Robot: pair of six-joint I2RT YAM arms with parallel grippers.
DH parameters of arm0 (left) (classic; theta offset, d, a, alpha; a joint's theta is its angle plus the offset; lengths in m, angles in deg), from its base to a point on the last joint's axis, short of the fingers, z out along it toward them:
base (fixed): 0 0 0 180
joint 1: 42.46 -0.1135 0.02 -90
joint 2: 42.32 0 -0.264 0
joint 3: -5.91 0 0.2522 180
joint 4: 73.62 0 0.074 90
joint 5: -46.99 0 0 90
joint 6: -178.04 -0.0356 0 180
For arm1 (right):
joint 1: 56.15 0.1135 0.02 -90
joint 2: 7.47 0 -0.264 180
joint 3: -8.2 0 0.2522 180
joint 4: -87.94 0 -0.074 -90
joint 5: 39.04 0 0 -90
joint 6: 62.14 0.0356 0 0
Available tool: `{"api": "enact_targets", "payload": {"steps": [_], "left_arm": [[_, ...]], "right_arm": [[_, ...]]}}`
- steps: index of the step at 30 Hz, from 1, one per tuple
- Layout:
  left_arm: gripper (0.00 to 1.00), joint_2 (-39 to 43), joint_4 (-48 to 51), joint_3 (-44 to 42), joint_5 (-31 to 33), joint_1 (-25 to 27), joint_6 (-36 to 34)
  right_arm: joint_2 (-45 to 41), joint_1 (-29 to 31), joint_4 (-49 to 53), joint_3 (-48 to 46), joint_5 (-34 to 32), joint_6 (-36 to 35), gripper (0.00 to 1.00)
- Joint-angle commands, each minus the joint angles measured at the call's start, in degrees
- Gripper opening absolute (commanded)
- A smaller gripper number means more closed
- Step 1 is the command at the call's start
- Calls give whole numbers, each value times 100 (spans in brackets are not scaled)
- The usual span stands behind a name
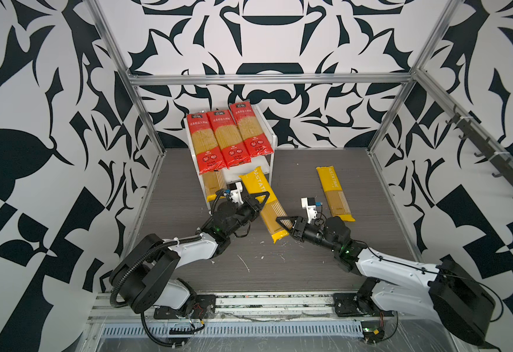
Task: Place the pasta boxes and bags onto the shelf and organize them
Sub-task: 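Carry the yellow pack with both grippers to the shelf's lower level, then push the pack under the shelf top with the right gripper while the left draws back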
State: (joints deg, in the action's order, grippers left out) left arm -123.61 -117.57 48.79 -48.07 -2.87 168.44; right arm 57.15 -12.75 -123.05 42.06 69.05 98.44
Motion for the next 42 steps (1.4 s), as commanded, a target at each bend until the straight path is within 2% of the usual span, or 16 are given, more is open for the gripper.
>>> {"api": "enact_targets", "payload": {"steps": [1, 2, 5, 8, 14, 20, 24, 29, 42], "left_arm": [[40, 409, -646, 181, 21, -80, 81], [47, 499, -497, 166, 16, -105, 70], [61, 780, 54, 188, -4, -118, -188], [67, 1265, 783, 224, -87, -120, -493], [73, 1884, 1885, -2, -129, -119, -941], [75, 2613, 2809, -294, 139, -58, -1358], [75, 3088, 3572, -405, 312, 35, -1616], [73, 3675, 5171, -346, 691, 203, -2033], [70, 4743, 7667, -270, 1017, 243, -2220]], "right_arm": [[0, 46, -714, 187, -350, 25, 24], [25, 46, -743, 196, -395, 25, 19], [139, 46, -875, 304, -469, 42, 10], [406, 46, -998, 567, -460, 38, 6], [1265, -11, -1656, 1257, -468, 130, 1], [2406, -138, -2219, 2183, -499, 443, 0], [2991, -147, -2089, 2839, -591, 499, 0], [3818, -165, -2034, 3601, -685, 674, 0], [4663, -115, -834, 4833, -667, 572, 0]]}}
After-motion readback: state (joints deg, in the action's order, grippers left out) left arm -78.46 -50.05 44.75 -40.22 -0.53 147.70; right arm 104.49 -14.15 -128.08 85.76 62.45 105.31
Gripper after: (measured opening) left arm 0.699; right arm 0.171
